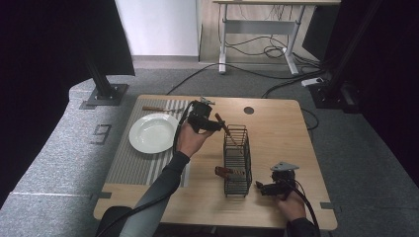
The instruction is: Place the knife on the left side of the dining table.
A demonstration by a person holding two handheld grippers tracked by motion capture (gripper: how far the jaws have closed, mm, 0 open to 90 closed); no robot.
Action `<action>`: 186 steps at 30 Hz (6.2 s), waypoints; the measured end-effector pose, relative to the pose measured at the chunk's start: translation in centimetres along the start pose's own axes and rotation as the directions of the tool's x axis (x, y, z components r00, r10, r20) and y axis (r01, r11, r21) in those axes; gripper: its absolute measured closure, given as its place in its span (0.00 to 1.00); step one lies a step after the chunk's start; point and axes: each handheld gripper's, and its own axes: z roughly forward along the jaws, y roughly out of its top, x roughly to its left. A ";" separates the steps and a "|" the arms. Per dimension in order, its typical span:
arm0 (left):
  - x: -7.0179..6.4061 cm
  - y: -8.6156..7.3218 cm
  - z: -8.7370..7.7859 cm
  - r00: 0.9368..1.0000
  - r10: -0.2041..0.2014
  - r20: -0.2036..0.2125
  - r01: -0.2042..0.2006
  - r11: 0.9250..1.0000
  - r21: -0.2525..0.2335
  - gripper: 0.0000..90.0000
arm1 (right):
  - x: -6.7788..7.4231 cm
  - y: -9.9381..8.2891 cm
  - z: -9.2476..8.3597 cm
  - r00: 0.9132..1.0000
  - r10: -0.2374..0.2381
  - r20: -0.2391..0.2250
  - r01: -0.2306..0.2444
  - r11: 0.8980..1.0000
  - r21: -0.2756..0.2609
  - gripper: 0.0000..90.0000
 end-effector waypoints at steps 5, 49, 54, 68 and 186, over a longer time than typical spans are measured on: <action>0.4 0.2 0.5 0.997 -0.059 0.041 0.059 0.998 0.002 0.41 | 0.0 0.0 0.0 1.000 0.000 0.000 0.000 1.000 0.000 0.00; -0.2 1.3 -1.9 0.938 -0.093 0.333 0.135 0.985 -0.105 0.89 | 0.0 0.0 0.0 1.000 -0.001 0.000 0.001 1.000 0.000 0.00; -0.1 1.6 -3.5 0.943 -0.076 0.323 0.128 0.982 -0.142 0.89 | 0.0 0.0 0.0 1.000 0.000 0.001 0.000 1.000 0.000 0.00; -0.4 2.8 -9.1 0.959 0.020 0.284 0.053 0.967 -0.249 0.89 | 0.0 0.0 0.0 1.000 0.001 -0.001 -0.001 1.000 0.003 0.00; 16.8 -24.6 -14.7 0.917 -0.364 -0.165 0.283 0.883 -0.376 0.67 | 0.0 0.0 0.0 1.000 -0.002 0.001 0.002 1.000 -0.001 0.00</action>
